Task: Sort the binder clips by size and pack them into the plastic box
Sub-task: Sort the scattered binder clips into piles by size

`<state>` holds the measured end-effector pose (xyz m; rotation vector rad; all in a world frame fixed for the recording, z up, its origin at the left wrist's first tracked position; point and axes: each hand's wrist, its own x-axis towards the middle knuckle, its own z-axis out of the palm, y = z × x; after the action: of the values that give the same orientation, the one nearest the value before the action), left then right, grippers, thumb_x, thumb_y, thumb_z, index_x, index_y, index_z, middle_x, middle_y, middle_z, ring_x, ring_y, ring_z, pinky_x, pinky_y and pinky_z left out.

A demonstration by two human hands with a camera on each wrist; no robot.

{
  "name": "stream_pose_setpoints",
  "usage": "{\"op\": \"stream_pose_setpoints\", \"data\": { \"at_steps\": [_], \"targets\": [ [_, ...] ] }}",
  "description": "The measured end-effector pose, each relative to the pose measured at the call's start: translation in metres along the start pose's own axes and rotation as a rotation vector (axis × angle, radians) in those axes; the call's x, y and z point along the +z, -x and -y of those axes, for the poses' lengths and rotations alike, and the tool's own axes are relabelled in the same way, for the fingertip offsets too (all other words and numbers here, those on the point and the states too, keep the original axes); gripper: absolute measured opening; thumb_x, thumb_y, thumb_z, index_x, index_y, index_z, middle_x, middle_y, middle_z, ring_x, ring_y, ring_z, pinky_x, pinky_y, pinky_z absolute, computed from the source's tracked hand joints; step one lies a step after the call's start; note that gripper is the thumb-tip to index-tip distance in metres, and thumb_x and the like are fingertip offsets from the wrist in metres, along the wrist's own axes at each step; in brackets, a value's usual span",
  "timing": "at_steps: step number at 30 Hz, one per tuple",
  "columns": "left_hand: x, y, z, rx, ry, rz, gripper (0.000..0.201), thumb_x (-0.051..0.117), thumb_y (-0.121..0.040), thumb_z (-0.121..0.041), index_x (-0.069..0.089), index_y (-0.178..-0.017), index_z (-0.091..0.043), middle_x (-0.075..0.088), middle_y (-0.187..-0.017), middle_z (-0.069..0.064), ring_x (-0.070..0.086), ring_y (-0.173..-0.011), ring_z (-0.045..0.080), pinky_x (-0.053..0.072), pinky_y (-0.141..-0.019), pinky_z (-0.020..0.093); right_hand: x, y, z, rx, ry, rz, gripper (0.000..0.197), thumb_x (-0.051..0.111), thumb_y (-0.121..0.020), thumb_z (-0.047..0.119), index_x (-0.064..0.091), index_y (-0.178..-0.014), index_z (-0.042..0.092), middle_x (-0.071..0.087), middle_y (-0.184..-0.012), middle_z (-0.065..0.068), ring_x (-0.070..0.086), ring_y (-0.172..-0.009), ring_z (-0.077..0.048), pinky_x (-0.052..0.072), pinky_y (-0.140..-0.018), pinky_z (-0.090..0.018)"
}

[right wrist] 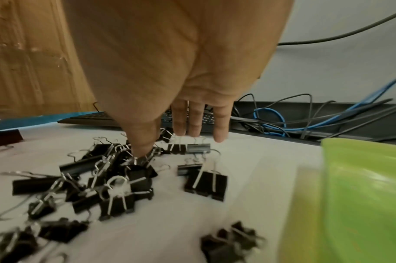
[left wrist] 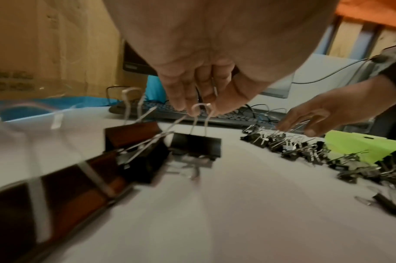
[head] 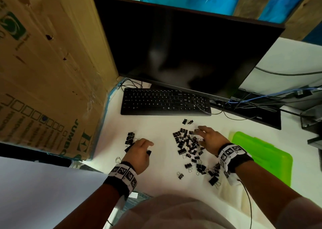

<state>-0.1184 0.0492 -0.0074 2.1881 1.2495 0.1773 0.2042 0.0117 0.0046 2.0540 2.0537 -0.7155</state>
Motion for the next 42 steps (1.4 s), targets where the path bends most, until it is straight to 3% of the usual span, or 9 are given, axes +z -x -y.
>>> {"op": "stream_pose_setpoints", "data": {
  "at_steps": [4,7,13,22,26,30,34,36,42],
  "targets": [
    [0.007,-0.02,-0.031,0.085,-0.007,-0.03,0.036,0.046,-0.087,-0.006,0.053,-0.119,-0.021,0.048,-0.122,-0.007,0.047,-0.113,0.01,0.042,-0.099,0.024,0.003,0.009,-0.012,0.032,0.038,0.029,0.04,0.049,-0.092,0.027,0.046,-0.132,0.031,0.033,-0.15,0.0,0.033,-0.137,-0.021,0.037,-0.107,-0.04],
    [0.017,-0.044,-0.055,0.096,0.022,0.041,0.03,0.047,-0.092,-0.014,0.051,-0.121,-0.023,0.044,-0.124,-0.008,0.046,-0.115,0.01,0.043,-0.099,0.025,0.0,0.011,-0.017,0.103,-0.004,-0.029,0.038,0.051,-0.088,0.018,0.054,-0.125,0.027,0.044,-0.14,0.002,0.045,-0.126,-0.021,0.043,-0.1,-0.037],
    [0.04,-0.078,-0.076,0.056,-0.005,0.169,0.032,0.06,-0.088,-0.022,0.054,-0.119,-0.027,0.036,-0.137,-0.007,0.039,-0.124,0.014,0.041,-0.103,0.032,-0.008,0.002,-0.029,0.272,-0.14,-0.029,0.053,0.056,-0.084,0.008,0.045,-0.133,0.022,0.045,-0.134,-0.006,0.052,-0.118,-0.028,0.048,-0.095,-0.038],
    [0.045,-0.089,-0.057,0.022,-0.03,0.143,0.007,0.058,-0.089,-0.015,0.059,-0.095,-0.018,0.051,-0.108,0.0,0.05,-0.102,0.018,0.047,-0.09,0.033,-0.012,-0.025,-0.02,0.245,-0.259,-0.022,0.04,0.044,-0.083,0.003,0.062,-0.109,0.027,0.065,-0.111,-0.011,0.064,-0.094,-0.027,0.054,-0.082,-0.035],
    [0.041,-0.091,-0.052,0.007,0.017,0.1,0.011,0.053,-0.086,-0.006,0.058,-0.087,-0.017,0.054,-0.098,0.001,0.056,-0.086,0.018,0.049,-0.082,0.032,-0.017,-0.03,-0.015,0.222,-0.261,-0.095,0.044,0.046,-0.08,-0.004,0.063,-0.11,0.022,0.063,-0.113,-0.007,0.062,-0.098,-0.024,0.05,-0.084,-0.03],
    [0.039,-0.094,-0.059,-0.038,0.025,0.109,0.021,0.051,-0.085,-0.006,0.053,-0.103,-0.016,0.054,-0.104,0.002,0.056,-0.096,0.02,0.043,-0.081,0.023,-0.018,-0.03,-0.001,0.152,-0.224,-0.036,0.046,0.048,-0.079,-0.001,0.059,-0.116,0.024,0.058,-0.117,-0.005,0.061,-0.102,-0.026,0.051,-0.087,-0.033],
    [0.045,-0.097,-0.065,-0.062,-0.038,0.14,0.046,0.054,-0.086,-0.007,0.042,-0.126,-0.025,0.041,-0.124,0.0,0.045,-0.111,0.017,0.048,-0.092,0.034,-0.027,-0.023,-0.006,0.228,-0.142,0.056,0.051,0.051,-0.08,-0.003,0.052,-0.125,0.022,0.055,-0.122,-0.012,0.06,-0.105,-0.031,0.049,-0.089,-0.035],
    [0.047,-0.095,-0.064,-0.092,-0.07,0.147,0.043,0.054,-0.088,-0.013,0.045,-0.127,-0.027,0.038,-0.127,0.0,0.047,-0.112,0.019,0.049,-0.094,0.036,-0.032,-0.017,-0.019,0.287,-0.15,0.071,0.053,0.053,-0.08,-0.003,0.05,-0.126,0.021,0.054,-0.122,-0.013,0.06,-0.104,-0.03,0.05,-0.088,-0.035],
    [0.042,-0.096,-0.061,-0.108,0.01,0.097,0.017,0.057,-0.084,-0.009,0.063,-0.099,-0.015,0.049,-0.112,0.005,0.059,-0.09,0.022,0.046,-0.085,0.023,-0.043,0.011,-0.044,0.32,-0.283,0.069,0.047,0.053,-0.082,0.004,0.048,-0.127,0.019,0.063,-0.104,-0.005,0.053,-0.094,-0.018,0.042,-0.08,-0.024]
  ]
}}
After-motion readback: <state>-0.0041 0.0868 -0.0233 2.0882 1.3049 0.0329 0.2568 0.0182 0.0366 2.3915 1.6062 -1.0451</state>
